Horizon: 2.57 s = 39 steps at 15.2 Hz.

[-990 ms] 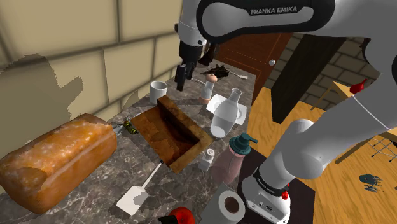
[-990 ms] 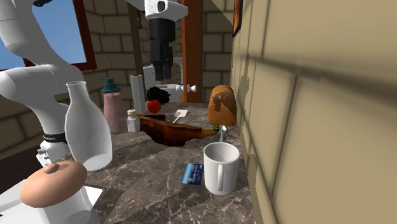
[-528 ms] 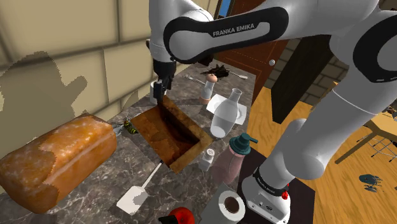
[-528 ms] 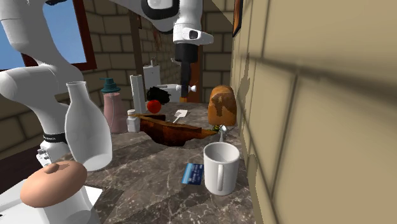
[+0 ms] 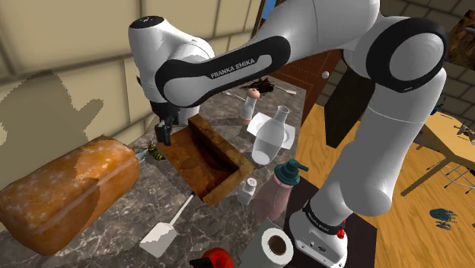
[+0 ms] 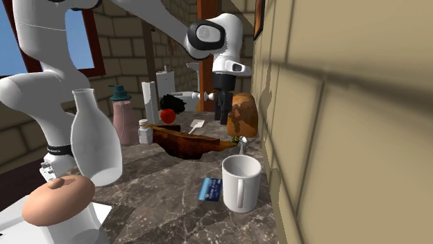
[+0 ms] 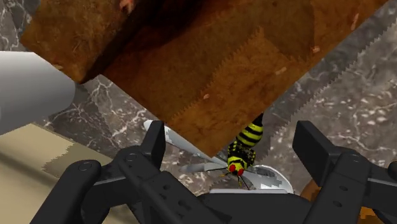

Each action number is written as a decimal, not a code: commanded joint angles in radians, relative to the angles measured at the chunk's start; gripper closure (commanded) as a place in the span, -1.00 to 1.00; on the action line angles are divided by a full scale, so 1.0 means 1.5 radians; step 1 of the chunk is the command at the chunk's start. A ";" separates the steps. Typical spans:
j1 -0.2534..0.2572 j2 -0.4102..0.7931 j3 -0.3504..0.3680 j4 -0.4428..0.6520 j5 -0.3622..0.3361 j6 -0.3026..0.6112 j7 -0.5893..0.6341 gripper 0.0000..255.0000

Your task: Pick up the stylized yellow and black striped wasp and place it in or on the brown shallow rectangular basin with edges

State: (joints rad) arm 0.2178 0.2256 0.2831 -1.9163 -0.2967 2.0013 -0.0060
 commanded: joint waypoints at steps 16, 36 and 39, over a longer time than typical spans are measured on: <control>0.042 0.163 -0.006 0.066 -0.085 0.049 0.022 -1.00; 0.038 0.132 0.001 0.078 -0.070 0.011 0.006 1.00; 0.037 0.118 0.003 0.086 -0.063 -0.009 -0.002 1.00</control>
State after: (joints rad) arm 0.2742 0.4106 0.2868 -1.7904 -0.3946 1.9971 -0.0057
